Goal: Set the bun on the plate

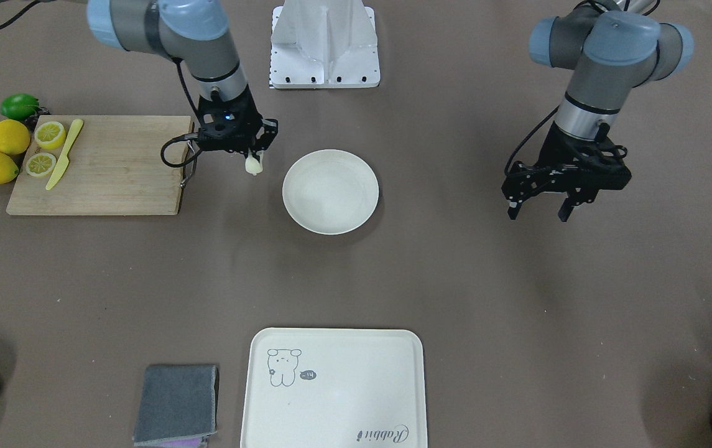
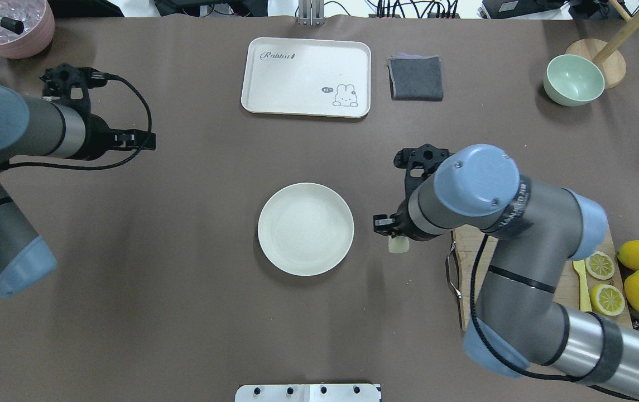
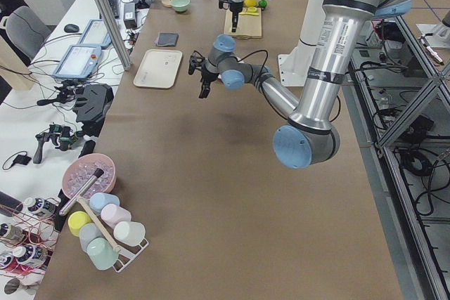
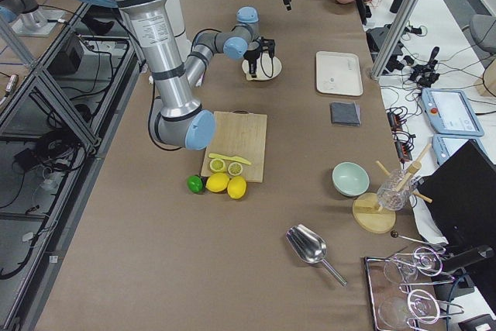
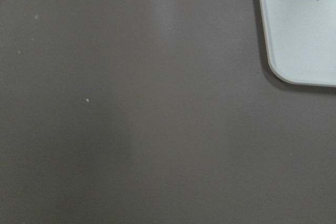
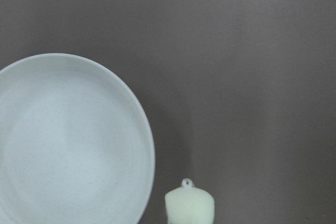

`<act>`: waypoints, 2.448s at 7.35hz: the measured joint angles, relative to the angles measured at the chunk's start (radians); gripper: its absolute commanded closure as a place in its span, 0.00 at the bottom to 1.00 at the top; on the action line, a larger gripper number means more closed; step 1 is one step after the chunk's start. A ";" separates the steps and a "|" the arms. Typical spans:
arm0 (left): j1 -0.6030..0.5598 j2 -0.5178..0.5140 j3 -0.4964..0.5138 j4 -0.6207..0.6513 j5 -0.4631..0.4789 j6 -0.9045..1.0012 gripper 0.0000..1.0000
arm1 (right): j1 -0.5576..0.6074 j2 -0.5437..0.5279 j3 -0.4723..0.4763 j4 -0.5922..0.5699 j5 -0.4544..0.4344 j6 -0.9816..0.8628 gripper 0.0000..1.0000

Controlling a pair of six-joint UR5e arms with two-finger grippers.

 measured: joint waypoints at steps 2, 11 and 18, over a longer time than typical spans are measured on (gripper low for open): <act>-0.060 0.037 0.003 -0.002 -0.030 0.046 0.02 | -0.025 0.107 -0.101 -0.001 -0.034 0.009 1.00; -0.118 0.102 0.088 -0.016 -0.050 0.104 0.02 | -0.057 0.249 -0.354 0.141 -0.073 0.059 0.00; -0.125 0.137 0.094 -0.011 -0.096 0.122 0.02 | 0.023 0.241 -0.213 -0.070 -0.015 0.056 0.00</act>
